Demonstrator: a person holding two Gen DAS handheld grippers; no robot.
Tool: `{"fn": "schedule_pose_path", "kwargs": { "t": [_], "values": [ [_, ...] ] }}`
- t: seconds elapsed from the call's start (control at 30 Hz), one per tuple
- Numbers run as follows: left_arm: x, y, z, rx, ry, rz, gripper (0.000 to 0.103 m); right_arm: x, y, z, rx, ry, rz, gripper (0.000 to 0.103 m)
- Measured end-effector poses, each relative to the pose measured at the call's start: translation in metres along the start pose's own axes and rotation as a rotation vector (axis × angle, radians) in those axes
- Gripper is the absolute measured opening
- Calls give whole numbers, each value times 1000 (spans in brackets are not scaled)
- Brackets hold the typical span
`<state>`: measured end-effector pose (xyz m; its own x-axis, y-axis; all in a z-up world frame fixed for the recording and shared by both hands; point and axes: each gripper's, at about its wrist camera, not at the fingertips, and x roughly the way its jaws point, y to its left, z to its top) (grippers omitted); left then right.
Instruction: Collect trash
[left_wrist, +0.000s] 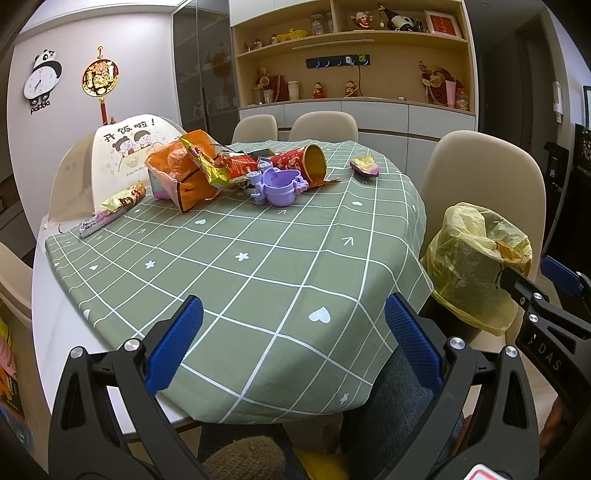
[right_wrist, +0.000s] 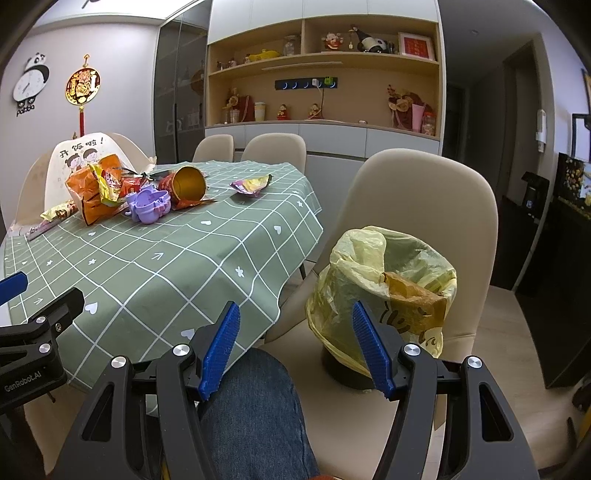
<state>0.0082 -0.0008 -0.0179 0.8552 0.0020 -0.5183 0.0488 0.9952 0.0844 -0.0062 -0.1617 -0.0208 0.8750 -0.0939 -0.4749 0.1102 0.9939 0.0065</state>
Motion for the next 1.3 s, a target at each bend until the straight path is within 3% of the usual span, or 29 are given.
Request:
{"fn": "schedule_pose_path", "kwargs": {
  "t": [1.3],
  "values": [
    [-2, -6, 0, 4, -1, -1, 94, -1, -7, -1, 6, -1, -11, 60]
  ]
}}
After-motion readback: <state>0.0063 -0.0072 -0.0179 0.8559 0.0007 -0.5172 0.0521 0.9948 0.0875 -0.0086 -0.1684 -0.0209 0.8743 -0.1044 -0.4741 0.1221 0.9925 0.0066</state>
